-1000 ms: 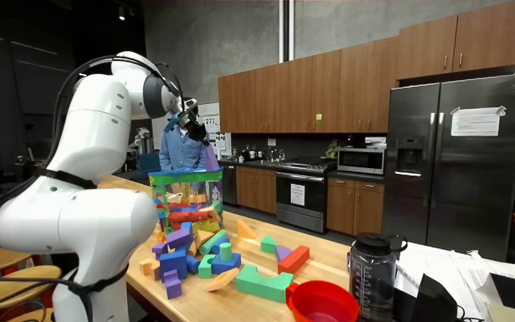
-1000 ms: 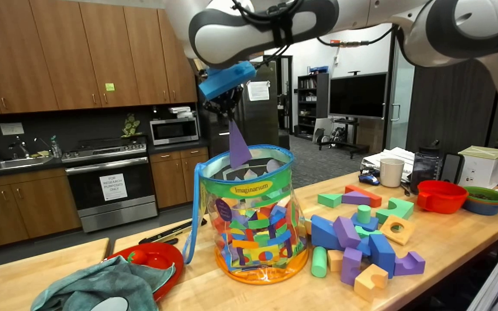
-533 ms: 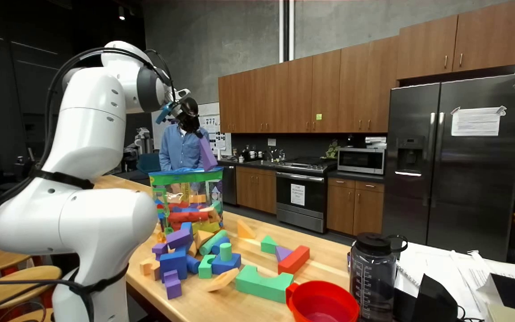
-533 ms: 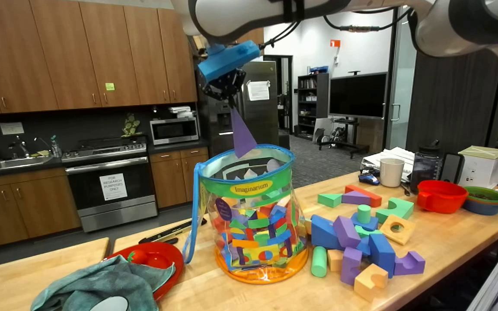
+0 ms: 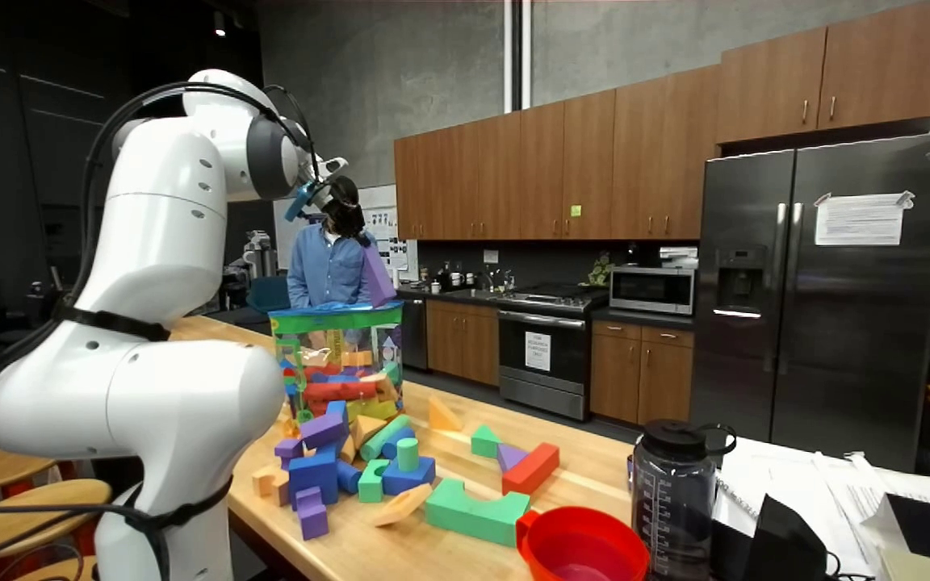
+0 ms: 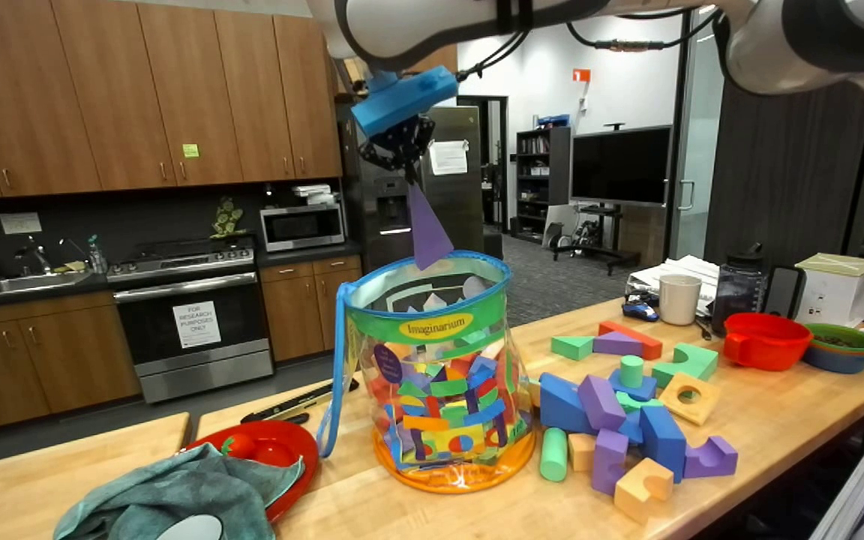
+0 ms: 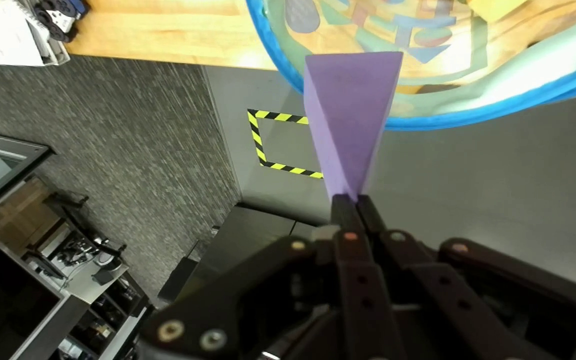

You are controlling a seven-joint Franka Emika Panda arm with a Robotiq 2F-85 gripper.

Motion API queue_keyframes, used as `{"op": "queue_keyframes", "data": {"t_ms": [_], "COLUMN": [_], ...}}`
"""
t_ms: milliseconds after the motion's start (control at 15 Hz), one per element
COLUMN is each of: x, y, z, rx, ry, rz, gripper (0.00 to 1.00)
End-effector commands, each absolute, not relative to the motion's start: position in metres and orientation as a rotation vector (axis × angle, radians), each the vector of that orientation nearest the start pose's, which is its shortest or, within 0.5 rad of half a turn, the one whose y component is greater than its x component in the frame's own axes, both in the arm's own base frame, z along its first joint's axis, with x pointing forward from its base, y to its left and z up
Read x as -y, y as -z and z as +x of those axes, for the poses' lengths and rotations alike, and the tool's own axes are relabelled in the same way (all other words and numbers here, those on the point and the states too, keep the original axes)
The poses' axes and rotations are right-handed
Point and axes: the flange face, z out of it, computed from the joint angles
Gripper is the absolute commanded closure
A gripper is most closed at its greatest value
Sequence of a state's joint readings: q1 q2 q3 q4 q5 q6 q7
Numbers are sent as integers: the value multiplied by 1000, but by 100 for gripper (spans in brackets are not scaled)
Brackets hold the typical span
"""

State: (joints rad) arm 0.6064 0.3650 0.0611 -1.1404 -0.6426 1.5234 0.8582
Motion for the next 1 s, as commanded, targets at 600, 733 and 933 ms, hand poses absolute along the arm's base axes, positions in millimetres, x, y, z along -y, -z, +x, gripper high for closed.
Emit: {"op": "queue_keyframes", "data": {"t_ms": [600, 733, 933], "x": [-283, -274, -253], "y": [-685, -683, -679], "z": [536, 534, 529], "rx": [-583, -595, -629], "ry": [832, 765, 649], "rz": [-3437, -3417, -3382], "gripper": [99, 99, 99]}}
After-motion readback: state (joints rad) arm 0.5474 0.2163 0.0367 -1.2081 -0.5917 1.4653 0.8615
